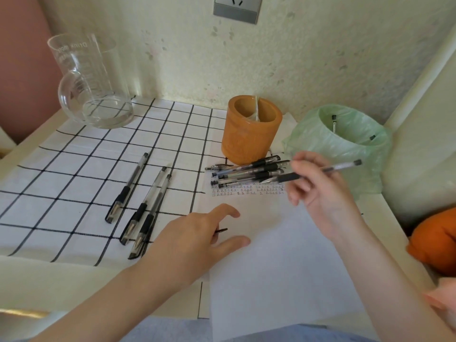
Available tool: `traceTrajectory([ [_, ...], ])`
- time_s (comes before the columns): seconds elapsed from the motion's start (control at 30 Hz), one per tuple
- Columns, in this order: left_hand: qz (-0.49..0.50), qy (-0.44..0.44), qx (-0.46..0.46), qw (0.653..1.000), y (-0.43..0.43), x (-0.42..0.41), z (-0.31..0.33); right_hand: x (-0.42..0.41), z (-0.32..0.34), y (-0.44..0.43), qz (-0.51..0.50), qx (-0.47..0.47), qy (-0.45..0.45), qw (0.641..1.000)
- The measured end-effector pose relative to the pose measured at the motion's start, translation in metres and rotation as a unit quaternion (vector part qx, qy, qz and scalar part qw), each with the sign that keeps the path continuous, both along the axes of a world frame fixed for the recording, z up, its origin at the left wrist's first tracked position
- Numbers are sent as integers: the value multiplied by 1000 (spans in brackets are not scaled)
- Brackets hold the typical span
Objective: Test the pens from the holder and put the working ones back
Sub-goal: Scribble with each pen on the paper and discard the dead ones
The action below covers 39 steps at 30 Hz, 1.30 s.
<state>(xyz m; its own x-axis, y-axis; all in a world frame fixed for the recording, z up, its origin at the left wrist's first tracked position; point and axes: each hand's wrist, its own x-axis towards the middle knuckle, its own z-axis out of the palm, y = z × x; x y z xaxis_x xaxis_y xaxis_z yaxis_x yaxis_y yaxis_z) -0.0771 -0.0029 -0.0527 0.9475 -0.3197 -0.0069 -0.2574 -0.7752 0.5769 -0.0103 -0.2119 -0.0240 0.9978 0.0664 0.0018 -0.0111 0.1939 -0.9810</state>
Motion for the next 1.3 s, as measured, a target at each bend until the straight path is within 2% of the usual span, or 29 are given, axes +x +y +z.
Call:
traceTrajectory([
  [0.07, -16, -25, 86, 996, 2, 0, -4, 7, 1, -13, -45, -58, -14, 997],
  [0.13, -30, -29, 134, 990, 2, 0, -9, 11, -4, -20, -69, -101, -8, 992],
  [0.27, -37, -15, 151, 988, -1, 1, -13, 22, -25, -20, -138, -190, -4, 972],
  [0.4, -34, -22, 148, 988, 0, 0, -17, 30, -46, -16, -188, -234, -22, 954],
  [0.6, -33, -28, 151, 988, -1, 2, -19, 35, -64, -18, -239, -246, -57, 938],
  [0.8, -31, -23, 144, 989, -1, 2, -18, 36, -68, -19, -263, -257, -54, 928],
  [1.3, -30, -16, 154, 988, -1, 3, -17, 34, -67, -17, -244, -270, -73, 929],
])
